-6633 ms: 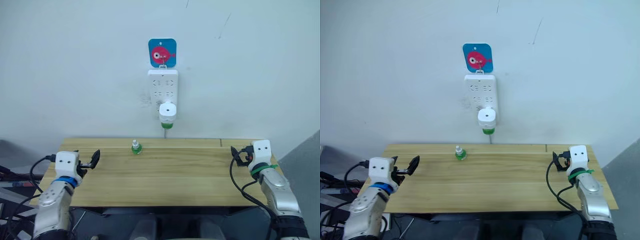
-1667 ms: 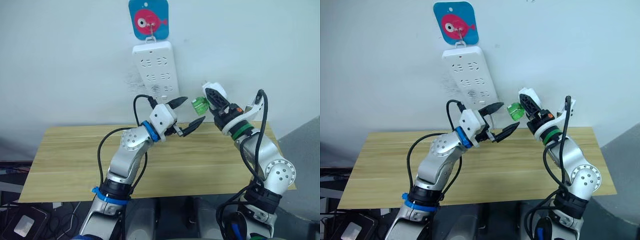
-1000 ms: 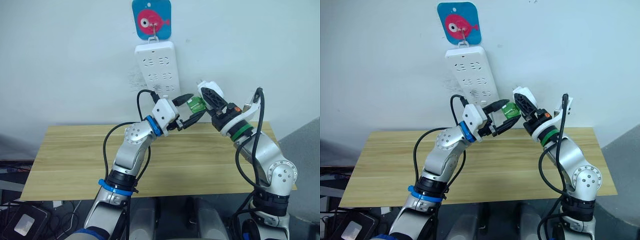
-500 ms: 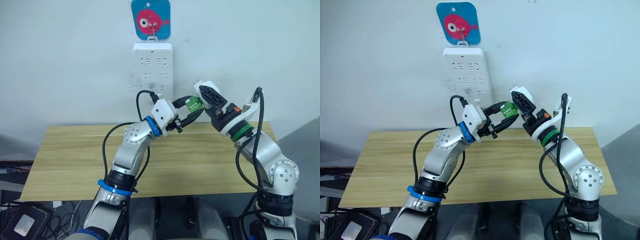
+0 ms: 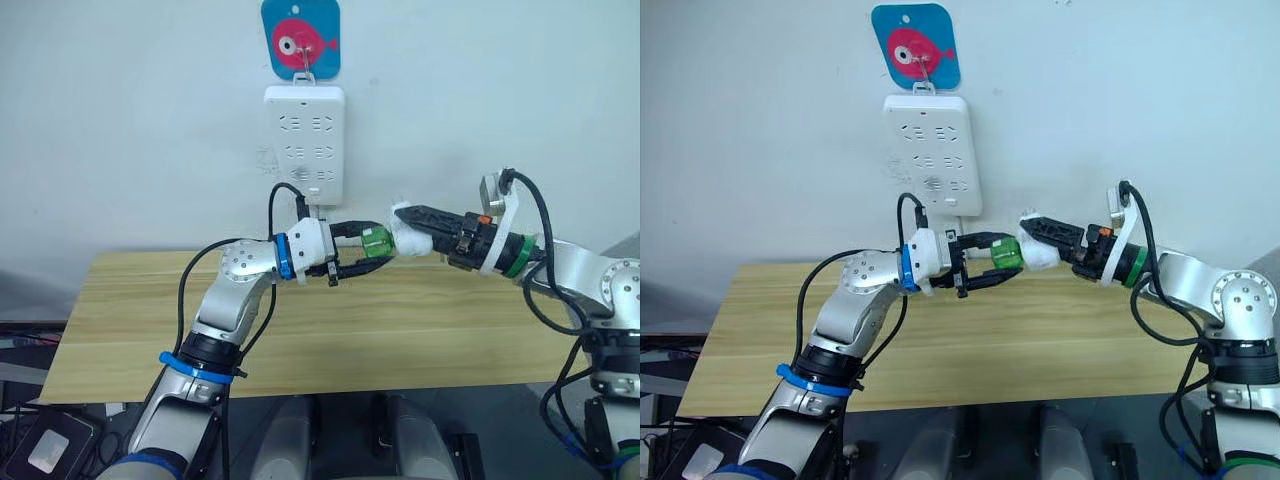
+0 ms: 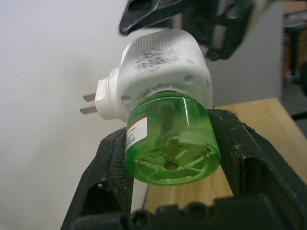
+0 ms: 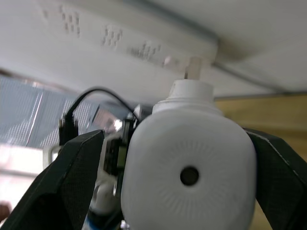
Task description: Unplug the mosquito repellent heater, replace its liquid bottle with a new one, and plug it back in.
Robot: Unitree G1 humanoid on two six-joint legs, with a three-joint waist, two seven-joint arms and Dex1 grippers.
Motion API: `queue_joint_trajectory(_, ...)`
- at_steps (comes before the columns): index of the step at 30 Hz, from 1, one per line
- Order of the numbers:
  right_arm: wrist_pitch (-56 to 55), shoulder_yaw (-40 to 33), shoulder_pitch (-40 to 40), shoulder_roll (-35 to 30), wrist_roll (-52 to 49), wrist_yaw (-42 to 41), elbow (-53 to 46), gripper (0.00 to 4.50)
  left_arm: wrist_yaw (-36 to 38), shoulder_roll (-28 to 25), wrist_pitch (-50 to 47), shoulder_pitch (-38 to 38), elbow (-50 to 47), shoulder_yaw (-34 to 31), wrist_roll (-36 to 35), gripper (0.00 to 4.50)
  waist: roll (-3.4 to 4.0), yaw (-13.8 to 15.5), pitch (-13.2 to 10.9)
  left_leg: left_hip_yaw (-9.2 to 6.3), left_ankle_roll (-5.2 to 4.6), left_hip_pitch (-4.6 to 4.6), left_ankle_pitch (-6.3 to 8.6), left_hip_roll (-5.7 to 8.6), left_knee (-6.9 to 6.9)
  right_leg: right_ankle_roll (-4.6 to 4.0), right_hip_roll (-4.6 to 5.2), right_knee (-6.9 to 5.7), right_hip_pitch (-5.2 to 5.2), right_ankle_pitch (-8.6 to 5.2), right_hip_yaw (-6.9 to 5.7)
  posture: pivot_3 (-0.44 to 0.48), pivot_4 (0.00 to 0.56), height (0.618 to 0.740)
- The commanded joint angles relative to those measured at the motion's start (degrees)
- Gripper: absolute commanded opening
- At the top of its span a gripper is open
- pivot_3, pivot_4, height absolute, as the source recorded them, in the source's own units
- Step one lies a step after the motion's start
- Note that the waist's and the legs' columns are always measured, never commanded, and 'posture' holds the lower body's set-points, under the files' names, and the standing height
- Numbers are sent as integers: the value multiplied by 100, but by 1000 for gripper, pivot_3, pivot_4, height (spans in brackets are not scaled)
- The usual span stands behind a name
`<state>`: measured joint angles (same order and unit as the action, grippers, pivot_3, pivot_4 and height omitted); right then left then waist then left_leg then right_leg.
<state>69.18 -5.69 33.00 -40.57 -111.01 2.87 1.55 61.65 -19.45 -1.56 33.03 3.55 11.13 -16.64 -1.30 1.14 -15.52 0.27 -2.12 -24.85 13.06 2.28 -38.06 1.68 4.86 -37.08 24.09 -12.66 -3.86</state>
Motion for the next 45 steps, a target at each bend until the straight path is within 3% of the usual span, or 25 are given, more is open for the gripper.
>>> queue_joint_trajectory(1, 541, 68, 172, -180, -199, -479, 250, 4458, 126, 24, 392, 100, 40, 71, 90, 2269, 0, 24, 0, -2, -1, 0, 0, 0, -2, 0, 1, 1, -1, 0, -2, 78, 223, 740)
queue_joint_trajectory(14, 967, 356, 469, -630, -199, -878, 804, 4458, 191, 49, 560, -67, -23, 147, 148, 2269, -1, 32, -1, -4, -4, -4, 2, 1, -4, 2, 4, 1, -1, 2, -5, 88, 218, 740)
queue_joint_trajectory(17, 956, 415, 483, -677, -157, -926, 773, 3892, 213, 61, 548, -50, 1, 155, 134, 2269, -1, 35, 0, -3, -4, -4, 2, 2, -6, 4, 5, 2, -1, 3, -5, 86, 218, 740)
queue_joint_trajectory(20, 954, 447, 483, -703, -158, -977, 745, 2966, 242, 78, 537, -65, -32, 191, 118, 2269, -1, 35, -1, -3, -4, -4, 2, 2, -7, 5, 5, 2, -2, 3, -5, 82, 218, 740)
queue_joint_trajectory(26, 1003, 462, 425, -740, -199, -1119, 609, 2973, 266, 101, 473, -129, -135, 245, 104, 2269, -1, 34, -1, -3, -4, -4, 2, 2, -7, 5, 5, 1, -1, 3, -5, 82, 218, 740)
queue_joint_trajectory(27, 1031, 470, 416, -765, -172, -1167, 539, 2973, 231, 112, 269, -131, -176, 229, 26, 2269, -1, 34, 0, -3, -4, -4, 2, 2, -7, 5, 5, 1, -1, 3, -5, 82, 218, 740)
queue_joint_trajectory(31, 1244, 374, 247, -874, 452, -1776, -28, 2973, -194, -26, -3600, 20, -747, -236, -2108, 2269, -1, 27, 0, -9, -4, -8, 2, 2, -7, 7, 4, 2, 0, 3, -6, 94, 218, 740)
queue_joint_trajectory(33, 1304, 379, 210, -907, 676, -2095, -98, 2973, -493, -3, -5646, 338, -284, -769, -3365, 2269, -1, 19, -1, -16, -4, -7, 2, 2, -8, 8, 1, 1, -1, 2, -9, 100, 218, 740)
queue_joint_trajectory(35, 1376, 385, 203, -937, 954, -2452, -179, 2973, -653, 61, -7038, 674, 449, -1282, -4167, 2269, -1, 18, -1, -23, -3, -7, 2, 0, -13, 27, -6, -3, -1, -10, -14, 98, 220, 740)
queue_joint_trajectory(38, 1389, 384, 250, -954, 1214, -2722, -101, 2973, -1059, 232, -7653, 1026, 1200, -1730, -4420, 2269, -2, 19, -1, -19, -3, -7, 1, 1, -20, 43, -32, -6, -2, -17, -14, 96, 218, 740)
queue_joint_trajectory(42, 1268, 371, 269, -821, 1616, -2671, 118, 2973, -1067, 345, -7391, 908, 791, -1602, -4289, 2269, -3, 20, -1, -4, 0, -7, 0, 1, -21, 14, -8, -4, -1, 5, -1, 82, 218, 740)
queue_joint_trajectory(45, 1198, 286, 177, -687, 1717, -2612, 155, 2973, -1208, 434, -7395, 733, 713, -1610, -4289, 3306, -3, 25, -1, -4, 6, -6, -3, 1, -19, 12, 0, -5, -1, 6, -1, 82, 218, 740)
